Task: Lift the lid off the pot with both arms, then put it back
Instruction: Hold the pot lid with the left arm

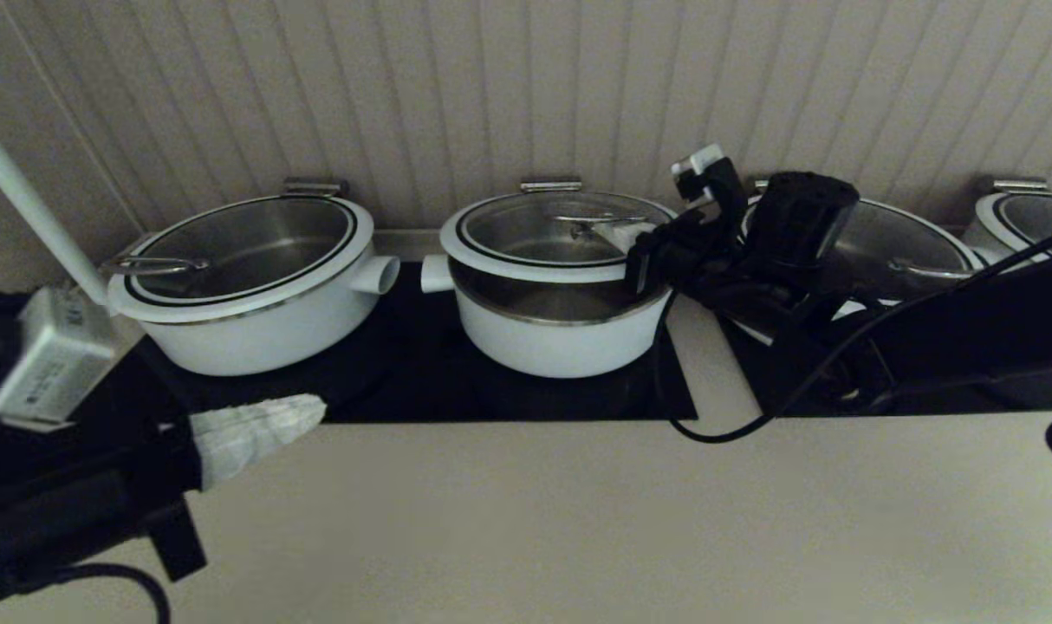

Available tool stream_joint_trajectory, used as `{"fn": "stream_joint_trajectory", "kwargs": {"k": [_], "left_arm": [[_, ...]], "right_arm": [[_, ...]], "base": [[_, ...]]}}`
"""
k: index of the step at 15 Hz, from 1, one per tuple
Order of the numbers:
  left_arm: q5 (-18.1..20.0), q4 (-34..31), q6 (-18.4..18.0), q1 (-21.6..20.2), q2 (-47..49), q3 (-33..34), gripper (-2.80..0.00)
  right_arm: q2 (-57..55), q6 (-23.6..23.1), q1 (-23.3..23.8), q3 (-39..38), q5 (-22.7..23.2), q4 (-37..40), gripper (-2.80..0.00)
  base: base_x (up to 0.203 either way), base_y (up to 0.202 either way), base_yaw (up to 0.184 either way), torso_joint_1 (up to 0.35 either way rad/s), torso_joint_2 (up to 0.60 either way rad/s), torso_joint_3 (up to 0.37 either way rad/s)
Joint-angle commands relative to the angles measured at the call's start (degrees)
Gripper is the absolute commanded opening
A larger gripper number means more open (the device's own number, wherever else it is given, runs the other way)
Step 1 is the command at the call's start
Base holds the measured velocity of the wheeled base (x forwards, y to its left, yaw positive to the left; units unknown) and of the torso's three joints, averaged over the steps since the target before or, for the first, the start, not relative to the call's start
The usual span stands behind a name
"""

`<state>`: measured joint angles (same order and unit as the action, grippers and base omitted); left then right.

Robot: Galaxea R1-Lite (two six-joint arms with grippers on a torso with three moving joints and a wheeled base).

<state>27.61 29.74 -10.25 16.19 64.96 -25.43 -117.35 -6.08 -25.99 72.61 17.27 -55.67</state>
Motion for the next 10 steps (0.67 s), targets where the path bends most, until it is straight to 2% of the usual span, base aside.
{"fn": "stream_joint_trajectory", "kwargs": {"k": [1,5,10], "left_arm": [[-0.1,3.9,-0.1,3.1,12.5,-3.0,-2.80],[-0.5,9.0,0.0,5.6,21.7,-7.9,-2.80],[-2.1,14.6,0.4,6.9,28.5,-9.1,-2.80]], "right_arm": [[-0.7,-0.1,0.2,0.5,0.1,-0.4,-2.80],[-0.8,-0.1,0.3,0.5,0.1,-0.4,-2.80],[-0.5,-0.1,0.3,0.5,0.1,-0.6,-2.80]], "base": [[0.000,0.000,0.000,0.000,0.00,0.000],[0.000,0.000,0.000,0.000,0.00,0.000],[0.000,0.000,0.000,0.000,0.00,0.000]]}}
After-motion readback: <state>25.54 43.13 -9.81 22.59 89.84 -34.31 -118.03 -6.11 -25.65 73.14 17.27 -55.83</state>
